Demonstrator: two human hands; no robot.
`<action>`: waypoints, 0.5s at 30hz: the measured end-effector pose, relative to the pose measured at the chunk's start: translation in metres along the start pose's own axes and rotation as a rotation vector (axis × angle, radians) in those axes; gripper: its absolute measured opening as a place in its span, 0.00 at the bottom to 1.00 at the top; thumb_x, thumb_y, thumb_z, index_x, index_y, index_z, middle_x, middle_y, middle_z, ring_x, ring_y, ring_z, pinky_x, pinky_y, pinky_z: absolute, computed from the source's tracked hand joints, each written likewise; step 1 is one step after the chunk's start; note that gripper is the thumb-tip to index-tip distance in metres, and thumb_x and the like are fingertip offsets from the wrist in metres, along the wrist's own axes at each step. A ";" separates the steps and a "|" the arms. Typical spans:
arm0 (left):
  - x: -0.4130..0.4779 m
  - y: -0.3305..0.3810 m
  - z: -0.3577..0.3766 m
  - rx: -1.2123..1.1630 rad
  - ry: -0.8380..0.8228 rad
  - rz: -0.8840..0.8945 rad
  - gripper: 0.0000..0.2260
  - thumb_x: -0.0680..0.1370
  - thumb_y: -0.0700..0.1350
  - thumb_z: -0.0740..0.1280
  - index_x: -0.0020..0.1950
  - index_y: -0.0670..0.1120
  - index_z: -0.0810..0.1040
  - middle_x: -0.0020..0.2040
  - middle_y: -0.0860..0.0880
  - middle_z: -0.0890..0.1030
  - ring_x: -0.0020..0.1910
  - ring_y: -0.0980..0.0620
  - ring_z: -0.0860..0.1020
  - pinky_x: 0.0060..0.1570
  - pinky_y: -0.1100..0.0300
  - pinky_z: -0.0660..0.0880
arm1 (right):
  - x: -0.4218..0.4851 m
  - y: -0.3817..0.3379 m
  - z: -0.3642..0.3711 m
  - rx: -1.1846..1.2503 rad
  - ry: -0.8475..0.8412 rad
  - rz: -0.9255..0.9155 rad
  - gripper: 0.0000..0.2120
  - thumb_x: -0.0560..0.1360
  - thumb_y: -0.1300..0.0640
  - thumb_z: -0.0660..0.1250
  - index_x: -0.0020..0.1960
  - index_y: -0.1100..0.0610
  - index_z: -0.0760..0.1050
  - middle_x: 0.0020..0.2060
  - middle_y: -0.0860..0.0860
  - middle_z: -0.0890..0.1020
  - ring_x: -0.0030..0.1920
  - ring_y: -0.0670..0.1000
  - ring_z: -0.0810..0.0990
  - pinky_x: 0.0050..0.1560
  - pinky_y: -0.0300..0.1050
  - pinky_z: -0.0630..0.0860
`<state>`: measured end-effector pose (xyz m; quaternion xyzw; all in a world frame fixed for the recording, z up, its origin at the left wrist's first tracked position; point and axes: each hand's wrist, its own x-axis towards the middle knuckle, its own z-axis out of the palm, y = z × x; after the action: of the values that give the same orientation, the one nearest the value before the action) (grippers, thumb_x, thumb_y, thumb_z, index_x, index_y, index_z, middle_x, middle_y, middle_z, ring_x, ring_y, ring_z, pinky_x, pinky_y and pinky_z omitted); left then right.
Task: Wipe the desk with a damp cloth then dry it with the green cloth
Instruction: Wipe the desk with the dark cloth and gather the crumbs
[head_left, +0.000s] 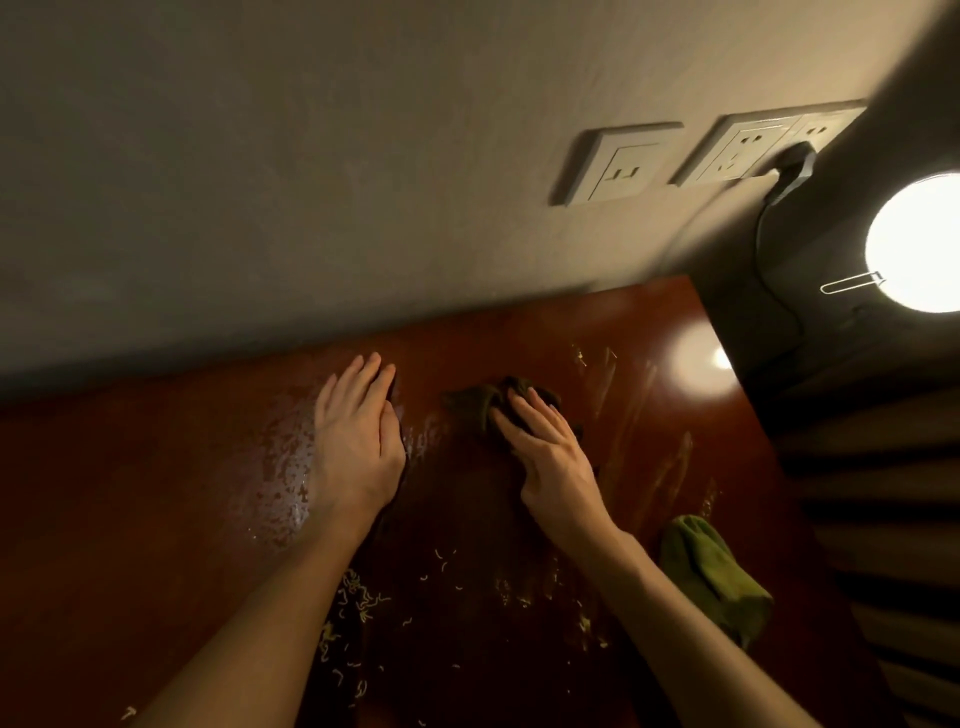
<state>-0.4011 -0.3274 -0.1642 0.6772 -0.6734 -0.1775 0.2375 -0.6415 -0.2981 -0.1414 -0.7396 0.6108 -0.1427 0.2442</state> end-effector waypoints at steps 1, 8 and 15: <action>0.000 0.001 0.000 0.000 0.004 -0.001 0.22 0.84 0.46 0.55 0.78 0.43 0.72 0.80 0.46 0.69 0.82 0.51 0.61 0.82 0.47 0.52 | 0.000 0.001 -0.002 -0.008 -0.021 -0.032 0.31 0.79 0.66 0.67 0.79 0.48 0.65 0.81 0.51 0.60 0.83 0.51 0.48 0.82 0.59 0.49; 0.000 0.001 0.001 0.047 0.032 0.025 0.22 0.83 0.45 0.57 0.77 0.43 0.73 0.79 0.45 0.70 0.81 0.48 0.62 0.82 0.49 0.52 | 0.096 0.051 -0.031 -0.112 0.024 -0.114 0.40 0.69 0.76 0.63 0.77 0.51 0.70 0.80 0.56 0.65 0.82 0.58 0.56 0.81 0.57 0.54; 0.002 0.005 0.000 0.248 0.013 0.060 0.23 0.83 0.48 0.58 0.78 0.47 0.72 0.77 0.44 0.70 0.78 0.45 0.64 0.77 0.40 0.61 | 0.067 0.063 -0.032 -0.010 0.155 0.118 0.29 0.79 0.71 0.63 0.76 0.50 0.71 0.80 0.53 0.65 0.82 0.54 0.54 0.81 0.59 0.55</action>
<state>-0.4055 -0.3288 -0.1612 0.6820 -0.7086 -0.0814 0.1615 -0.6958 -0.3782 -0.1540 -0.6901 0.6712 -0.1820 0.2004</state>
